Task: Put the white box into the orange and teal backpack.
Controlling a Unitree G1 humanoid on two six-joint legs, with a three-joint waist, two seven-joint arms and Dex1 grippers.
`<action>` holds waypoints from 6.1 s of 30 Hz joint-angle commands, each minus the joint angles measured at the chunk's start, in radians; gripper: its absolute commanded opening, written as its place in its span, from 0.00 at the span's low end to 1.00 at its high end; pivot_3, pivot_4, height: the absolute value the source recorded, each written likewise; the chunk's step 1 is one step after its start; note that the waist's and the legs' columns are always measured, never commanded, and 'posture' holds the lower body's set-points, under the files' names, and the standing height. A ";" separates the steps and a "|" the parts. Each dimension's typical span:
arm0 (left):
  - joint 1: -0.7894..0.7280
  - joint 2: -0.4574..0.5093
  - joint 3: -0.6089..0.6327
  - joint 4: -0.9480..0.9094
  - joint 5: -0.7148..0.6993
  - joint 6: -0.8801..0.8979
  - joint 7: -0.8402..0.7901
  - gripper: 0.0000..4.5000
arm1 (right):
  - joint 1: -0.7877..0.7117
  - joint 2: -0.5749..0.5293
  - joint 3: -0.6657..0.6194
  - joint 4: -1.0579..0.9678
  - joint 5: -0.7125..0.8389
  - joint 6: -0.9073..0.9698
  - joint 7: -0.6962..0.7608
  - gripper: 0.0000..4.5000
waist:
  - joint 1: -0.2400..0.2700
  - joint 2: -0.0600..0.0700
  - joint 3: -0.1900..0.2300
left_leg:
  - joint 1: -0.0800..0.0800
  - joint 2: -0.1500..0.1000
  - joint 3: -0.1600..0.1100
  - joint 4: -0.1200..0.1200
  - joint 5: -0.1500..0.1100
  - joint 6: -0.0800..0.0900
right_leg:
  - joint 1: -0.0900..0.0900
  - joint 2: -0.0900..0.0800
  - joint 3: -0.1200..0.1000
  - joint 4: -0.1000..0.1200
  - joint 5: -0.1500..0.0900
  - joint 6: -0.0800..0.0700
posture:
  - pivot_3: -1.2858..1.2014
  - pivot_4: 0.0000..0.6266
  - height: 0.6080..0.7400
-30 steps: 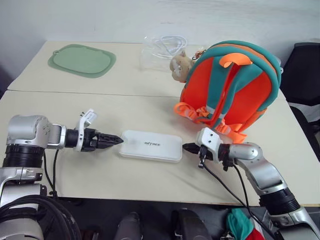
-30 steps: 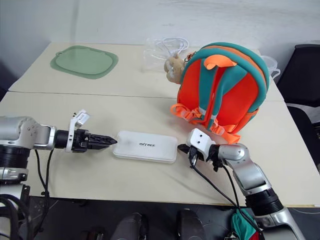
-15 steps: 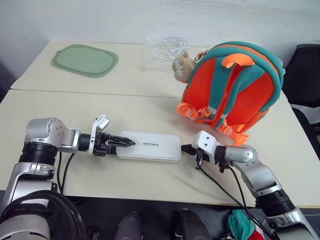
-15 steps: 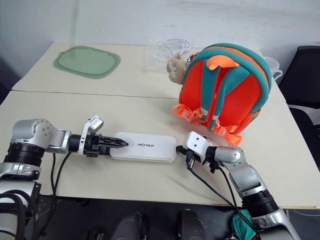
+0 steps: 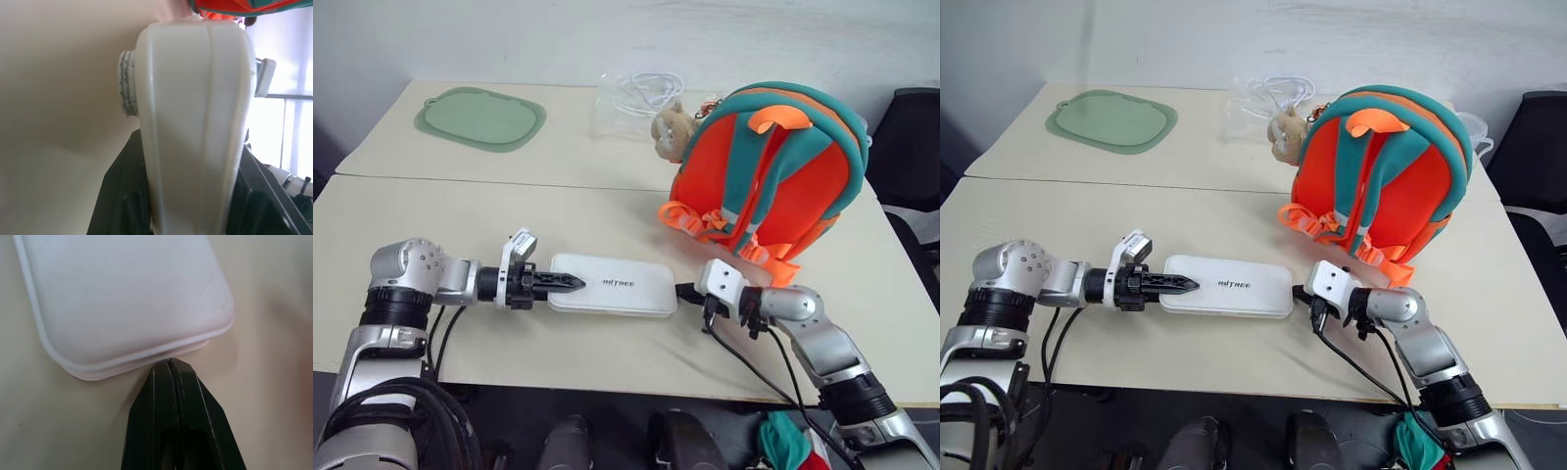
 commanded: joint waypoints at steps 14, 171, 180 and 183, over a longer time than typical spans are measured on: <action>0.461 0.043 0.310 -0.523 0.189 -0.943 -0.337 0.29 | 0.377 0.014 -0.541 -0.403 0.483 0.106 -0.131 0.00 | -0.009 0.001 0.001 | 0.002 0.001 0.002 -0.006 -0.001 -0.001 | 0.000 0.000 0.001 -0.003 0.000 0.000 | 0.52 0.24 1.00; -0.182 -0.148 -0.199 -0.491 0.431 -0.995 -0.341 0.71 | 0.019 -0.124 -0.289 -0.443 0.928 0.685 0.099 0.01 | 0.007 0.003 0.003 | -0.005 0.000 0.001 -0.003 0.000 0.004 | -0.003 0.002 0.001 -0.008 0.003 0.004 | 0.52 0.24 1.00; -0.046 0.199 -0.096 -0.377 0.430 -1.093 -0.690 1.00 | 0.048 -0.127 -0.293 -0.417 0.896 0.636 0.117 0.01 | 0.001 0.003 0.003 | -0.005 0.000 0.001 -0.003 0.000 0.004 | -0.003 0.002 0.000 -0.008 0.002 0.004 | 0.52 0.24 1.00; -0.001 0.190 -0.033 -0.445 0.342 -1.057 -0.682 1.00 | 0.049 -0.129 -0.291 -0.407 0.887 0.627 0.129 0.01 | 0.009 0.003 0.003 | -0.006 0.000 0.001 -0.003 -0.001 0.005 | -0.002 0.001 0.000 -0.008 0.002 0.004 | 0.52 0.24 1.00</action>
